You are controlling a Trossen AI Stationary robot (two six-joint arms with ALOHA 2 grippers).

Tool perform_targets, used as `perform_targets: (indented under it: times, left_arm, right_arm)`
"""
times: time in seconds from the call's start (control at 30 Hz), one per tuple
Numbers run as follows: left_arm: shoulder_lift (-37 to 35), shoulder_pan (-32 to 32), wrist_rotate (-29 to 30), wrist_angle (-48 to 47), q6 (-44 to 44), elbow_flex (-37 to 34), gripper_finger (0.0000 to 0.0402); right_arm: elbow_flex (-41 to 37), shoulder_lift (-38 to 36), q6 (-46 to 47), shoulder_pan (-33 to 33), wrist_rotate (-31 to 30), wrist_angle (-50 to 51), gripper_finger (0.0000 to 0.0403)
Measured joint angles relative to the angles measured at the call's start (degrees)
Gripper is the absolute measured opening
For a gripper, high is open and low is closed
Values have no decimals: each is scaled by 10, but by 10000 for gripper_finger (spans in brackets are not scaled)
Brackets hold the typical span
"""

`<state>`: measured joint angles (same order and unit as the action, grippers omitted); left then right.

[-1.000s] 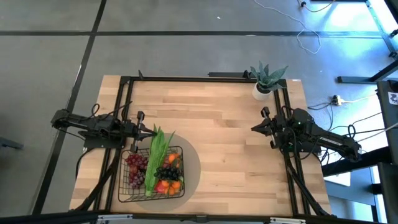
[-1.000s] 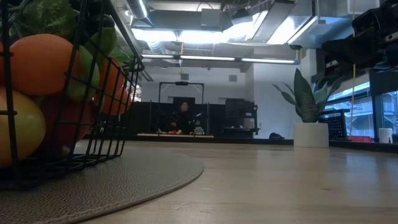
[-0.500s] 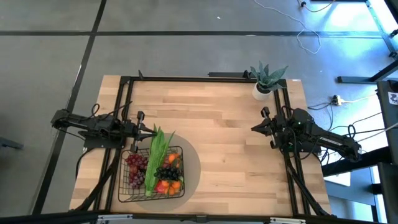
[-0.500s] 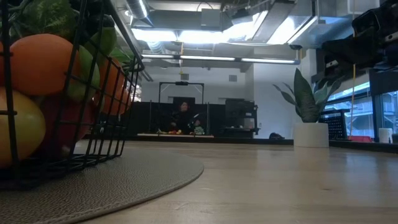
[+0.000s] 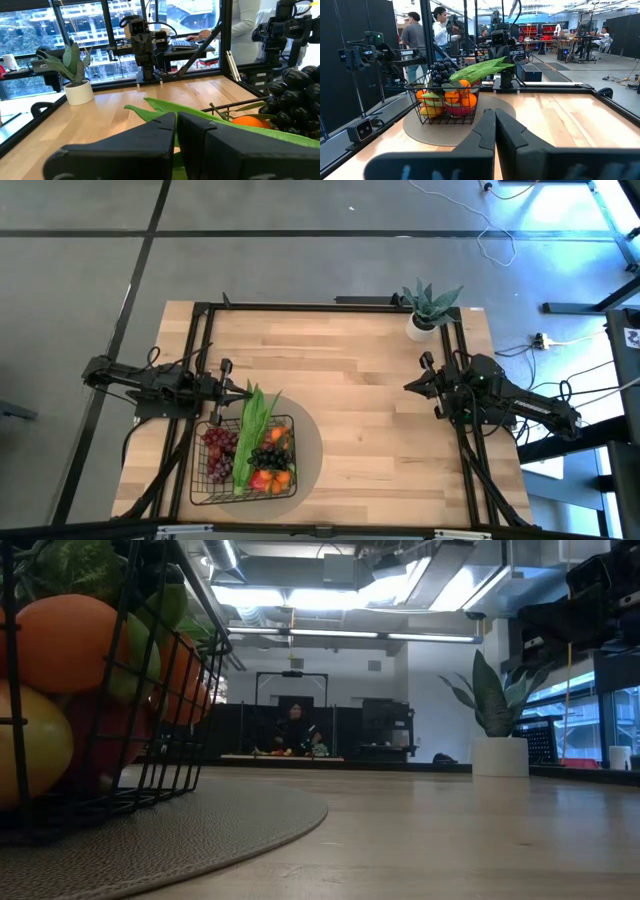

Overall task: Build produce basket
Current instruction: Return to Home Position

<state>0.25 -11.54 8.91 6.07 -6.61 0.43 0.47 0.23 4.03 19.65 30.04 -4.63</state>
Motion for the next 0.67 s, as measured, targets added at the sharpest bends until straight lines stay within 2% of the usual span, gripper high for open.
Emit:
perform_targets:
  times: [0.3, 0.67]
  left_arm:
    - [0, 0, 0, 0, 0, 0, 1]
    - [0, 0, 0, 0, 0, 0, 22]
  right_arm:
    - [0, 0, 0, 0, 0, 0, 0]
    - [0, 0, 0, 0, 0, 0, 0]
